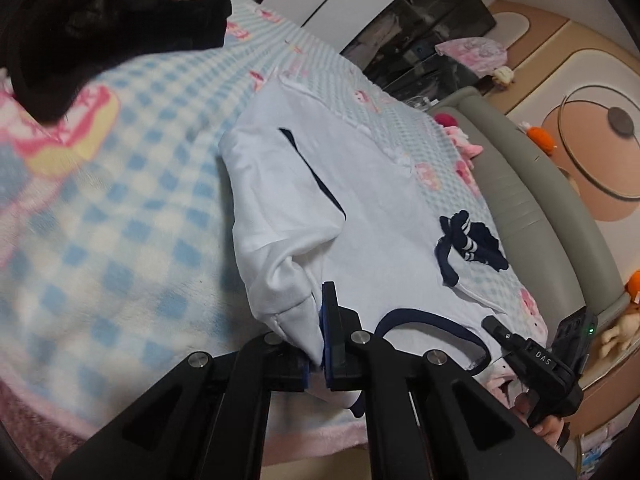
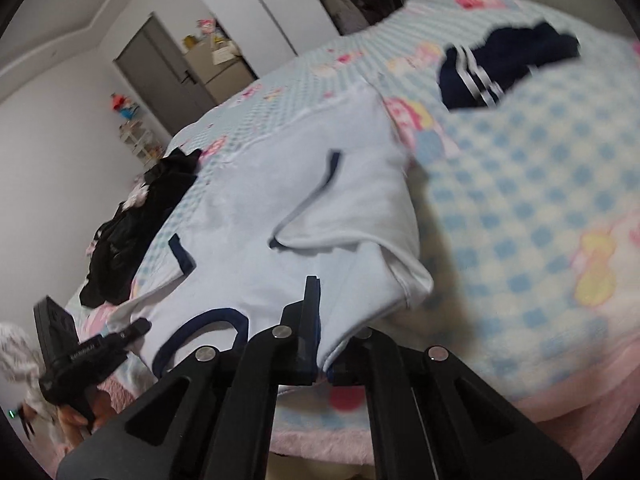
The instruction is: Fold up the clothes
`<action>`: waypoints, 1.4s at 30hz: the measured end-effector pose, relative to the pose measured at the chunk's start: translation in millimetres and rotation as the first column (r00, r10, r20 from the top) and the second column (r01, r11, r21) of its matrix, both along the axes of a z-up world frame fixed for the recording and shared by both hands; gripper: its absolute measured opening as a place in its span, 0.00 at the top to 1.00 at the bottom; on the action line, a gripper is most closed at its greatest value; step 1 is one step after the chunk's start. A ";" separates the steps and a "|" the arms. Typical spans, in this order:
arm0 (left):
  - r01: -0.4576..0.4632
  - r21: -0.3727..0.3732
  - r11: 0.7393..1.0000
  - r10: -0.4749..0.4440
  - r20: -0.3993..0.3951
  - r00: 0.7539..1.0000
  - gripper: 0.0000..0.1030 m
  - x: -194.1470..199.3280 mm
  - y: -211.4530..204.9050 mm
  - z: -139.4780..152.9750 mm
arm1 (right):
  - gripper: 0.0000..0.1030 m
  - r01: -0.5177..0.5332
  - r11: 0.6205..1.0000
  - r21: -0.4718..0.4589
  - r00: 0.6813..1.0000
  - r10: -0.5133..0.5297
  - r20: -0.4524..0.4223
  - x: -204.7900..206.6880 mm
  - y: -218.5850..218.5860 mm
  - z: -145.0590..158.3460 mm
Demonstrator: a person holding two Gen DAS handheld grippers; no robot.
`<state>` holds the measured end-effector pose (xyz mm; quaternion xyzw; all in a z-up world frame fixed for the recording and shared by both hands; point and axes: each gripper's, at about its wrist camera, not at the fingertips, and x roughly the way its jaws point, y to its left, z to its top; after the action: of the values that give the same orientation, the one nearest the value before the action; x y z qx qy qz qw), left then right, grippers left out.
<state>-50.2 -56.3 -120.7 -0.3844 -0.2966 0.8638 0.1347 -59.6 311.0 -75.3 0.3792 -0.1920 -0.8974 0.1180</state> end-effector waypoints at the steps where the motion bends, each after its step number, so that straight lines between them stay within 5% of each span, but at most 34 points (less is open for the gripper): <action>1: 0.003 0.006 1.000 -0.003 0.002 1.000 0.96 1.8 -3.2 1.5 | 1.00 -0.005 1.000 -0.002 1.000 0.005 -0.003 5.0 0.1 2.5; 9: 0.053 0.023 0.998 -0.054 0.033 0.998 0.96 29.6 -21.8 13.2 | 1.00 -0.048 0.999 -0.015 0.998 0.047 -0.029 45.3 0.5 22.4; 16: 0.166 -0.018 0.986 -0.164 0.079 0.983 0.96 39.7 -9.2 21.3 | 0.99 -0.102 0.995 0.008 0.993 0.102 0.057 74.0 1.6 4.6; 21: 0.203 0.084 0.976 -0.210 0.089 0.974 0.96 2.9 -7.5 34.1 | 0.98 -0.096 0.992 -0.086 0.994 0.100 0.047 52.4 16.1 9.1; 29: 0.210 -0.013 0.978 -0.208 0.080 0.975 0.91 -124.9 -1.2 45.6 | 0.97 -0.083 0.991 -0.109 0.996 0.087 0.025 -60.1 19.4 25.5; 30: 0.197 -0.016 0.980 -0.194 0.094 0.976 0.87 -142.5 -1.6 38.9 | 0.95 -0.068 0.990 -0.121 0.997 0.073 0.036 -78.3 20.9 20.6; 32: 0.182 0.041 0.983 -0.186 0.136 0.973 0.59 -180.9 -5.5 18.0 | 0.84 -0.033 0.988 -0.153 0.997 0.043 0.066 -116.1 25.1 7.5; 33: 0.170 0.075 0.983 -0.180 0.162 0.970 0.53 -196.0 -8.7 9.0 | 0.77 -0.015 0.986 -0.168 0.996 0.029 0.081 -135.0 27.1 0.9; 35: 0.124 0.105 0.987 -0.143 0.200 0.969 0.50 -214.8 -16.8 0.3 | 0.73 0.008 0.988 -0.154 0.992 0.011 0.124 -167.2 28.9 -11.6; 37: 0.083 0.075 0.994 -0.094 0.153 0.984 0.49 -208.2 -25.9 11.0 | 0.71 0.021 0.993 -0.120 0.986 -0.001 0.164 -185.9 29.6 -16.3; 38: 0.063 0.059 0.996 -0.070 0.127 0.989 0.49 -204.3 -30.4 16.8 | 0.65 0.021 0.992 -0.125 0.988 -0.002 0.155 -187.7 31.6 -13.6; 41: -0.026 -0.019 0.999 0.027 0.052 0.998 0.37 -171.0 -42.7 24.1 | 0.22 0.028 0.986 -0.163 0.998 -0.017 0.068 -167.9 44.3 3.6; 42: -0.043 -0.022 0.999 0.044 0.055 0.998 0.37 -163.3 -48.0 18.5 | 0.16 0.035 0.984 -0.172 0.999 -0.029 0.037 -158.1 49.6 9.3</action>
<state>-213.5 -104.3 -102.2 -0.4031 -0.2994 0.8586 0.1037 -217.7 360.6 -66.0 0.3797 -0.2772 -0.8726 0.1327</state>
